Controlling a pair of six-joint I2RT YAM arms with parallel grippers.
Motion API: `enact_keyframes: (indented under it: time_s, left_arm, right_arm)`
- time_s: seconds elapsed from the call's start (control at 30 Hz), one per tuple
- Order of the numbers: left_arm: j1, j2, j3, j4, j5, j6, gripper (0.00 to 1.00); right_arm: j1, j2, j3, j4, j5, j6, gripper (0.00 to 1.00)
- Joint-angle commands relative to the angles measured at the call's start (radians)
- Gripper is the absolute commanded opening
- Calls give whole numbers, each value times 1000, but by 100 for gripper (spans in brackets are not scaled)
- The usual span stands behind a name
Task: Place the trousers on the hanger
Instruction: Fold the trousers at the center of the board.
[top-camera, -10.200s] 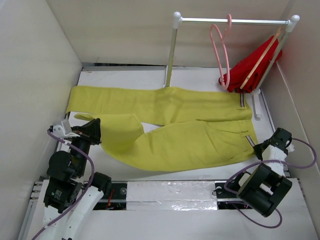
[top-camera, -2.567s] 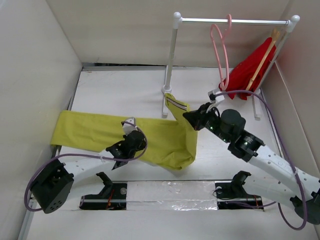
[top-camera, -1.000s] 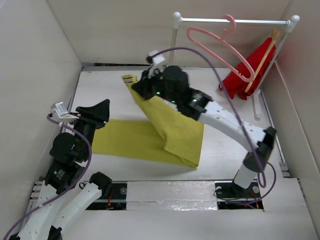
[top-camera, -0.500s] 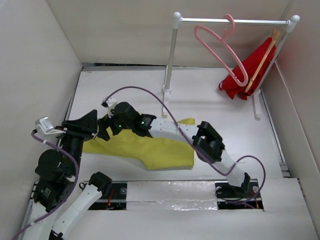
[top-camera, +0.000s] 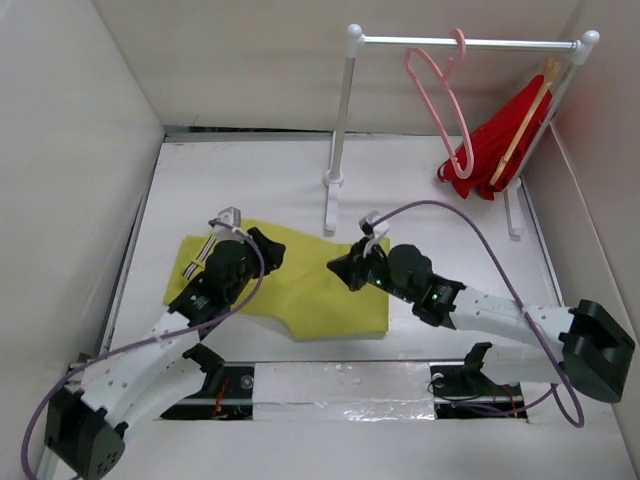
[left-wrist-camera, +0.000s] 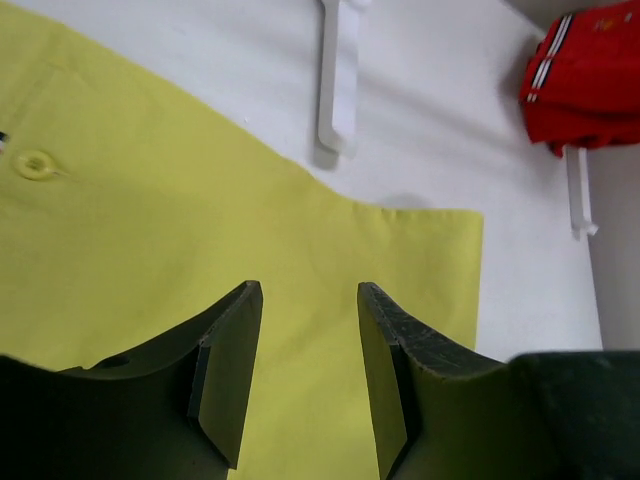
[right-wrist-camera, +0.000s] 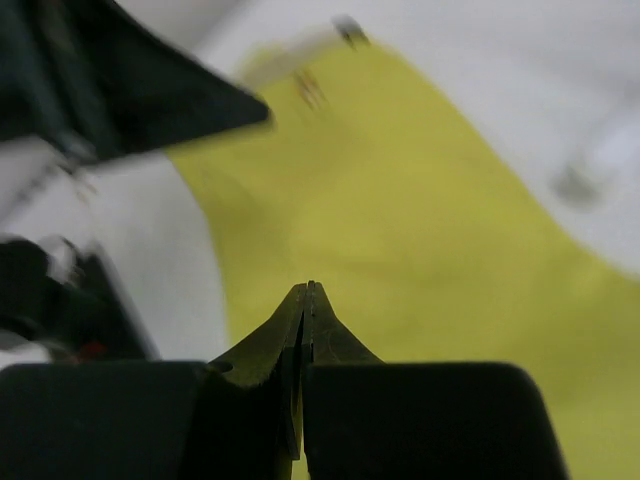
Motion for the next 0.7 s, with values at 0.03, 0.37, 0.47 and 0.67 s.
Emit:
enact_keyframes:
  time_s: [0.03, 0.37, 0.47, 0.67]
  left_arm:
    - [-30, 179, -46, 297, 115, -36, 40]
    - [152, 272, -273, 347, 33, -168, 43]
    - [270, 174, -324, 312, 60, -181, 43]
    - [283, -87, -336, 254, 91, -150, 44]
  right_arm:
    - [-83, 10, -205, 65, 67, 99, 0]
    - [-271, 77, -521, 262, 70, 346, 0]
    - [-286, 24, -518, 159, 59, 319, 0]
    - [-247, -165, -385, -77, 36, 176, 2]
